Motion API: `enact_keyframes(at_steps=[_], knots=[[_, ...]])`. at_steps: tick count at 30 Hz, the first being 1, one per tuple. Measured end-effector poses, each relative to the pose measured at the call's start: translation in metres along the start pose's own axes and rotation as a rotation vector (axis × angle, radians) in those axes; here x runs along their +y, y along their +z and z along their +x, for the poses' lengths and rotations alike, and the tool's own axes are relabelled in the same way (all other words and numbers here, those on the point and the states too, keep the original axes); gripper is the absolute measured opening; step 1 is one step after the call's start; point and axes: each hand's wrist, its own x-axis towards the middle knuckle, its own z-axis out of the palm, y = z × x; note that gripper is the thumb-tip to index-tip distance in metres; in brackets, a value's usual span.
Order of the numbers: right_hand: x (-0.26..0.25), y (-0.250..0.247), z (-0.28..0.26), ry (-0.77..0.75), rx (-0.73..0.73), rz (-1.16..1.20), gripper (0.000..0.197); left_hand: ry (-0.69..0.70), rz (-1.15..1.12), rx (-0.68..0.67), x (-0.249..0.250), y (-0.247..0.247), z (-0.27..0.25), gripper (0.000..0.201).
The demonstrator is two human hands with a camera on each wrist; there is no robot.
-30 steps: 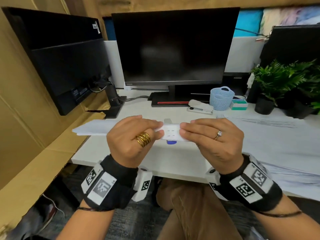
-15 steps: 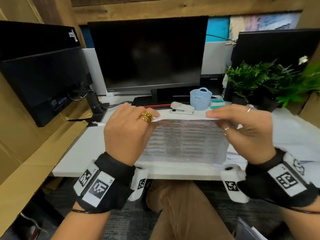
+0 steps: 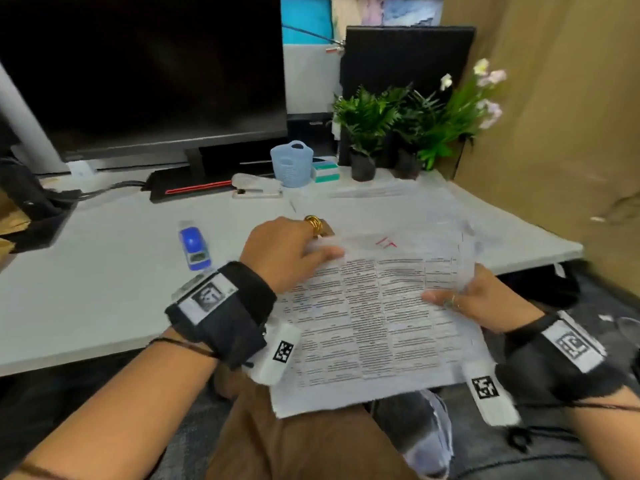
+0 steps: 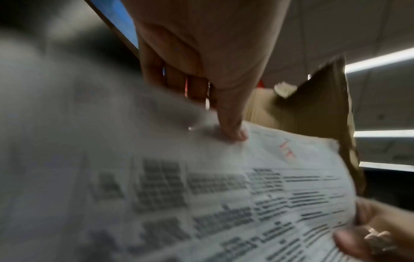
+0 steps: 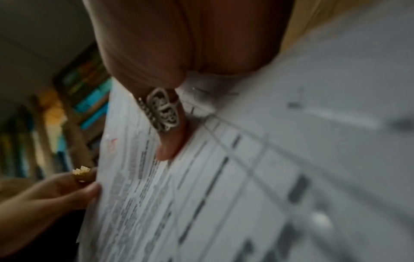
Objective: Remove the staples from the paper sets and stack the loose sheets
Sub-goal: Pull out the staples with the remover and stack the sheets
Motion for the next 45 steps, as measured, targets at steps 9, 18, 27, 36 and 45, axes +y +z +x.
enact_keyframes(at_steps=[9,18,27,36,45], knots=[[0.138,-0.049,-0.041,0.529,0.119,-0.058,0.032,0.055,0.047,-0.262,0.040,0.113,0.042,0.071],[0.228,-0.029,-0.032,0.767,-0.060,-0.590,0.019,0.042,0.211,-0.301,0.052,0.157,0.059,0.082],[0.274,0.025,-0.004,0.979,-0.125,-0.688,0.041,0.056,0.222,-0.218,0.047,0.167,0.060,0.080],[0.321,0.098,0.018,0.832,-0.267,-0.731,0.033,0.057,0.212,-0.184,0.047,0.169,0.061,0.081],[0.342,0.098,0.008,0.974,-0.254,-0.697,0.050,0.049,0.235,-0.183,0.047,0.171,0.061,0.080]])
